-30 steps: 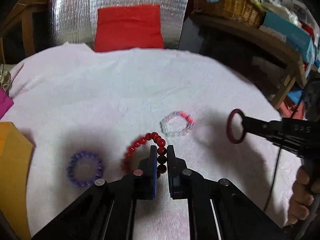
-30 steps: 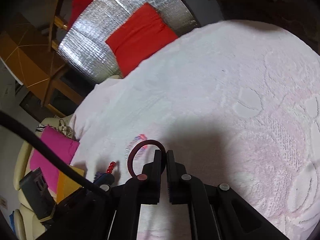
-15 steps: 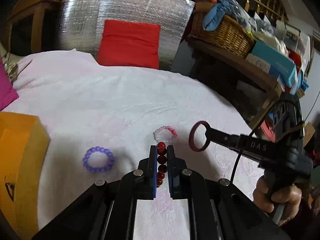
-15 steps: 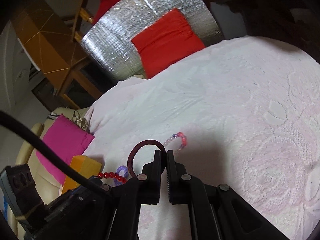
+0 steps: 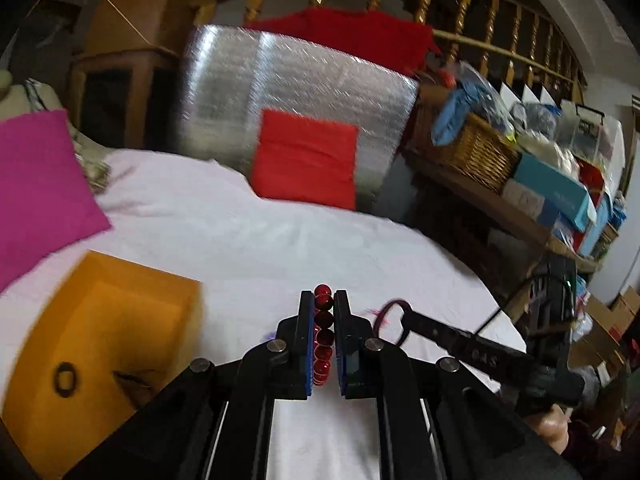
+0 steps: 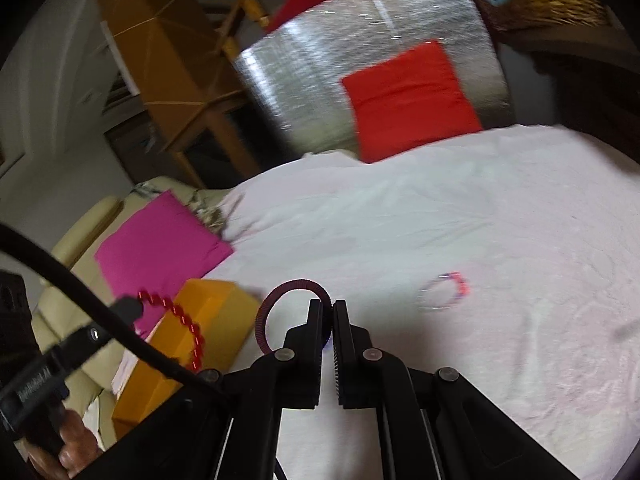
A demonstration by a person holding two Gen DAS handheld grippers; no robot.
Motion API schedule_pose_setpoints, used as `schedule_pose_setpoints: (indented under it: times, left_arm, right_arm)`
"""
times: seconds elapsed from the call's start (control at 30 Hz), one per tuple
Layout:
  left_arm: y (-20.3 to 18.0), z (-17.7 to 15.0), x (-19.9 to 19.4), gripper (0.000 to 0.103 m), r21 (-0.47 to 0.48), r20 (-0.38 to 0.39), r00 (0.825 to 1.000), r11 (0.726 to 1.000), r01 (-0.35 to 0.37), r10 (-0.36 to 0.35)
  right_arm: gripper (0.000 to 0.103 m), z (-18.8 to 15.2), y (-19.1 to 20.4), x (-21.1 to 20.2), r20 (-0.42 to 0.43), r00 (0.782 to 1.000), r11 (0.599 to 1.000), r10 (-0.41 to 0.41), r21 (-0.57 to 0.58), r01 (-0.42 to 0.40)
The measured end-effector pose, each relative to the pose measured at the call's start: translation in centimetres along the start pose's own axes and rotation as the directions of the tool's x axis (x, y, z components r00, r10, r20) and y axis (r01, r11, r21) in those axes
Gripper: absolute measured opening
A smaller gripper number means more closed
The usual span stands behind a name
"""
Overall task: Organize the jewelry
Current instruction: 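Carry the red bracelet and dark red ring over the orange box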
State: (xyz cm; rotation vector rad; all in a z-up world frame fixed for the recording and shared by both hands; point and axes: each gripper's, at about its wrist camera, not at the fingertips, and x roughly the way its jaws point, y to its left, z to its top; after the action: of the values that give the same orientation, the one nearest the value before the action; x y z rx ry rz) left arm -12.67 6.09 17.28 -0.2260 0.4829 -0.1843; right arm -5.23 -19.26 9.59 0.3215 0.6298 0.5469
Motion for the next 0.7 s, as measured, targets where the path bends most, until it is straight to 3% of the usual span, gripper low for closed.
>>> schedule_pose_setpoints:
  times: [0.23,0.47,0.7]
  left_arm:
    - [6.8,-0.2,-4.1,0.009,-0.044,0.036,0.985,0.985,-0.169,0.171]
    - [14.6,-2.3,-5.5,0.009,-0.141,-0.053,0.938,0.927,-0.347,0.343]
    - [19.2,-4.9,-5.1,0.009,-0.189,-0.163,0.905,0.887,-0.420,0.394]
  right_arm:
    - [0.006,-1.8,7.4,1.1,-0.030,0.995,0.985,0.094,-0.140,-0.097]
    - [0.006,-4.5,15.0,3.3,-0.079,0.984,0.940,0.159,-0.293,-0.175]
    - [0.006,-8.2,20.9,7.2,-0.188,0.966,0.897,0.178,-0.374,-0.238]
